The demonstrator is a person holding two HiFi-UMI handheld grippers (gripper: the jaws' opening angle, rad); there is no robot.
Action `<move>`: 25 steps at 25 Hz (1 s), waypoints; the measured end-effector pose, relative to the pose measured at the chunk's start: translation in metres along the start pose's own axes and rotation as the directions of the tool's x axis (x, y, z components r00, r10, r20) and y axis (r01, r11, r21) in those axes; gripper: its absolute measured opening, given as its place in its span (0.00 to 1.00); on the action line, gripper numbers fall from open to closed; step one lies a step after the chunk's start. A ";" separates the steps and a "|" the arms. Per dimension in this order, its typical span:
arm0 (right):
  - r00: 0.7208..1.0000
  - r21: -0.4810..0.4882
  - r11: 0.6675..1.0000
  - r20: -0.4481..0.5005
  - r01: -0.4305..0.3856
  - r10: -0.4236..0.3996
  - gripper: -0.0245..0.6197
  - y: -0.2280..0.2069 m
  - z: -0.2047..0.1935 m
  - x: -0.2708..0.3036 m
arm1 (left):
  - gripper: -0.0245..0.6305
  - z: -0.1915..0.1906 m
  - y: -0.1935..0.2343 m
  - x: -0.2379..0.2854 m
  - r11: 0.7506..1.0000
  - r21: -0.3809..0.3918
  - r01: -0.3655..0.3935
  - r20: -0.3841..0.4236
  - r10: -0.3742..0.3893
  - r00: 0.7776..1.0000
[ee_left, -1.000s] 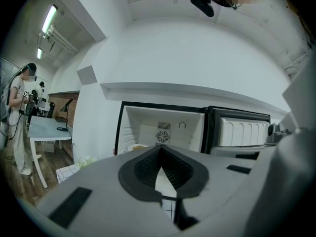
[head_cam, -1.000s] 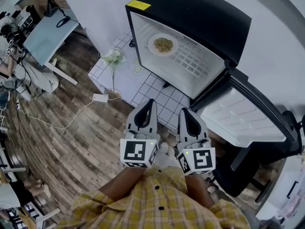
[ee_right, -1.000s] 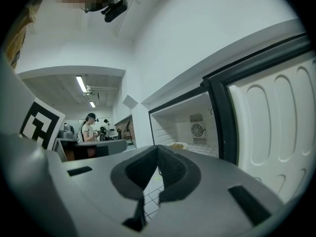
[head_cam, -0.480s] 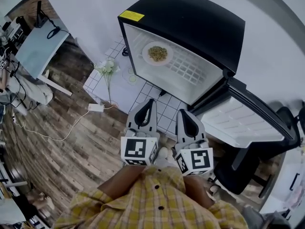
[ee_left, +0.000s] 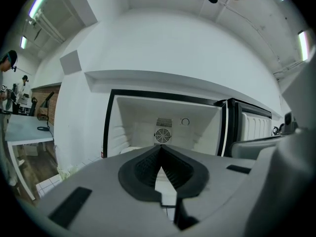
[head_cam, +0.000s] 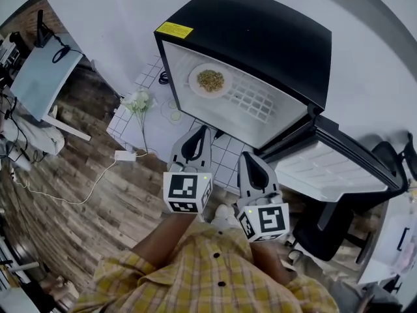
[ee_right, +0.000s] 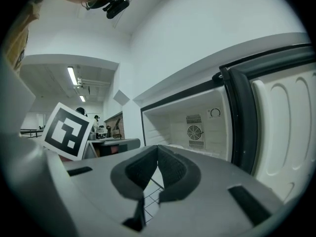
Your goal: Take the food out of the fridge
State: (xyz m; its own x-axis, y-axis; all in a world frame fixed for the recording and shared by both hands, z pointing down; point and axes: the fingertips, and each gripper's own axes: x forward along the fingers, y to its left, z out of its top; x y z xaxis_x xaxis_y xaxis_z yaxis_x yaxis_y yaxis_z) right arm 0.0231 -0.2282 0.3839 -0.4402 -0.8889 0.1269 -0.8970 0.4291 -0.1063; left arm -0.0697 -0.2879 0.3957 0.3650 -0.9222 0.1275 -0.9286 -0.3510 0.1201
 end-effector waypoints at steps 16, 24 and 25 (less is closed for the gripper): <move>0.999 -0.008 0.999 -0.002 0.049 -0.049 0.05 -0.007 0.003 0.024 | 0.27 -0.038 0.036 0.072 0.869 -0.481 0.113 -0.104 -0.184 0.977; 0.997 -0.017 0.997 -0.009 0.070 -0.070 0.05 -0.008 0.002 0.030 | 0.27 -0.057 0.061 0.103 0.627 -0.775 0.080 -0.071 -0.212 0.975; 0.997 -0.018 0.997 -0.009 0.074 -0.074 0.05 -0.009 0.002 0.030 | 0.27 -0.059 0.065 0.108 0.597 -0.799 0.074 -0.066 -0.209 0.976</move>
State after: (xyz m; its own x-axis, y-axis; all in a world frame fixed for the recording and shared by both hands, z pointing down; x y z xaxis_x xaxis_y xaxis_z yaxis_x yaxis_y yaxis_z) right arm 0.0178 -0.2591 0.3863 -0.3730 -0.9166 0.1436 -0.9276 0.3652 -0.0785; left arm -0.0865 -0.4004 0.4757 0.5549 -0.8156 0.1642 -0.4743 -0.1480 0.8678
